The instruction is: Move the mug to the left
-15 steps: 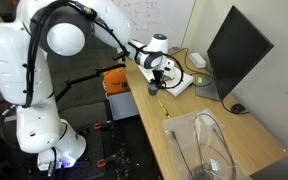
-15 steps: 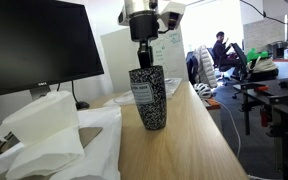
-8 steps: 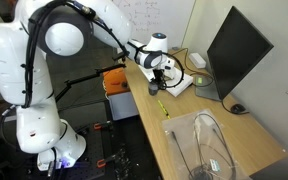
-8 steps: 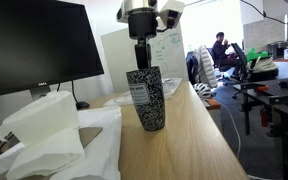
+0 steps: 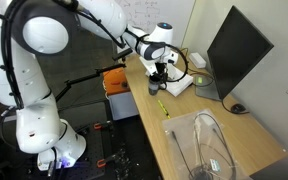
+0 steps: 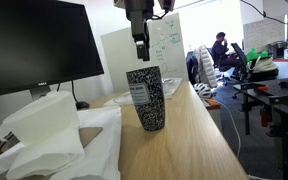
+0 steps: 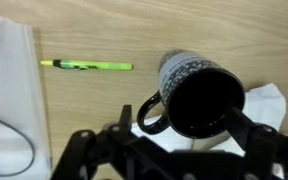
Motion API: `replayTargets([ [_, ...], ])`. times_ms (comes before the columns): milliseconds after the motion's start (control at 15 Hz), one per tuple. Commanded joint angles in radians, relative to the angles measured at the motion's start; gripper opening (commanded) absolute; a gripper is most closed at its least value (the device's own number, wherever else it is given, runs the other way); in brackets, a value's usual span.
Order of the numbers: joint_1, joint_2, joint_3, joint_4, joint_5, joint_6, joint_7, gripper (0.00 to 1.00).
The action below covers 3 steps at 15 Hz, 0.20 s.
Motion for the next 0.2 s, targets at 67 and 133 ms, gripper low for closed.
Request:
replayTargets([
  [67, -0.052, -0.05, 0.009, 0.071, 0.147, -0.206, -0.132, 1.0],
  [133, -0.058, -0.06, 0.004, 0.081, 0.161, -0.218, -0.146, 1.0],
])
